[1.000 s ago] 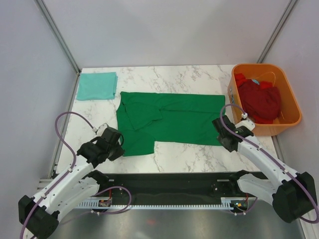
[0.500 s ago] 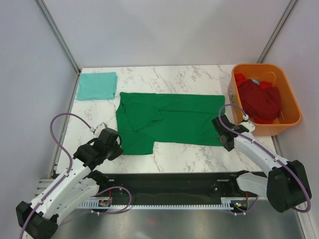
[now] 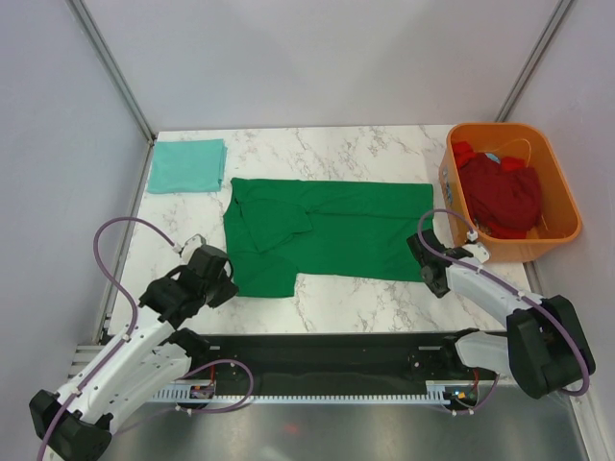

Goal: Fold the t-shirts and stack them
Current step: Fold the tshirt

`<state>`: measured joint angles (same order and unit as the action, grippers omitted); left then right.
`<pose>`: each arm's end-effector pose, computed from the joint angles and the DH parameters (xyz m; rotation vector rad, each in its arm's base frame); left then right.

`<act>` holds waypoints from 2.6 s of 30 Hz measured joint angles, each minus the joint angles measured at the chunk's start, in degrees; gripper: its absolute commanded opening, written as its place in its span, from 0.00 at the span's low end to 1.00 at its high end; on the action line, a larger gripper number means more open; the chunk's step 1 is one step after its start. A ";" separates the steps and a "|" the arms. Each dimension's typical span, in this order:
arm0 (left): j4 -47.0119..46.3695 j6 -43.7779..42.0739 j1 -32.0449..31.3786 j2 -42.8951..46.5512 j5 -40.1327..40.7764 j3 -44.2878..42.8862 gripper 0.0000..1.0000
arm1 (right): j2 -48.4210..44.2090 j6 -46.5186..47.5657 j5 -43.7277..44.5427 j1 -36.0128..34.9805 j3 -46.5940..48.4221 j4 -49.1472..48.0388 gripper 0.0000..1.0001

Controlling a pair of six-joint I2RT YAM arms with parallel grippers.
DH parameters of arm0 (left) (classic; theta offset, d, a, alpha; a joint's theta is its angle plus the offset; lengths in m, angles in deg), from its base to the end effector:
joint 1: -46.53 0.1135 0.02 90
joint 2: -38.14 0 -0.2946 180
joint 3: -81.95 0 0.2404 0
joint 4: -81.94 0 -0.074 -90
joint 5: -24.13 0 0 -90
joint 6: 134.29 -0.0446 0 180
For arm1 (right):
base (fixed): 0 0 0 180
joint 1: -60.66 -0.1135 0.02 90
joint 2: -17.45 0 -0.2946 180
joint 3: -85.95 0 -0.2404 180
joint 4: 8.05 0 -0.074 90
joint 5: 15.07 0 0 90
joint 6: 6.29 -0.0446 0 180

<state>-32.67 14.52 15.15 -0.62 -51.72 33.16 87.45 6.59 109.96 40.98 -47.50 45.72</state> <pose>0.0856 -0.0395 0.2433 -0.6936 2.4299 -0.3365 0.1633 0.0312 0.1869 1.2906 2.1698 -0.3174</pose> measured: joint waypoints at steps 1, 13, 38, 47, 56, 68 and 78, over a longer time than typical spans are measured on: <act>0.00 0.00 0.00 0.04 0.00 -0.02 0.02 | 0.02 -0.15 0.00 0.02 -0.39 -0.24 0.43; 0.17 -0.07 0.00 2.12 0.79 -1.29 0.02 | -0.26 -0.46 0.96 0.04 -1.90 -2.54 0.00; 0.66 -11.69 0.00 -8.94 5.27 -12.44 0.02 | -8.55 23.45 -6.54 0.04 1.18 -2.93 0.00; -3.87 -20.72 1.70 -25.79 3.50 -22.69 0.02 | -0.09 31.56 -6.12 0.22 10.08 -5.09 0.00; -7.08 -26.77 11.72 -38.05 -3.23 -34.23 0.02 | 7.17 37.38 -4.09 3.43 17.18 -6.03 0.00; -8.37 -31.43 15.96 -50.36 -10.19 -42.45 0.02 | 14.47 42.51 -3.08 6.84 20.39 -8.98 0.00; -9.44 -33.48 18.71 -58.10 -14.84 -49.03 0.02 | 16.37 43.95 -2.99 8.59 20.79 -10.67 0.00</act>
<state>-42.11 -18.97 33.86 -58.72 -66.56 -15.86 103.82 50.54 106.97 49.56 -26.71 35.05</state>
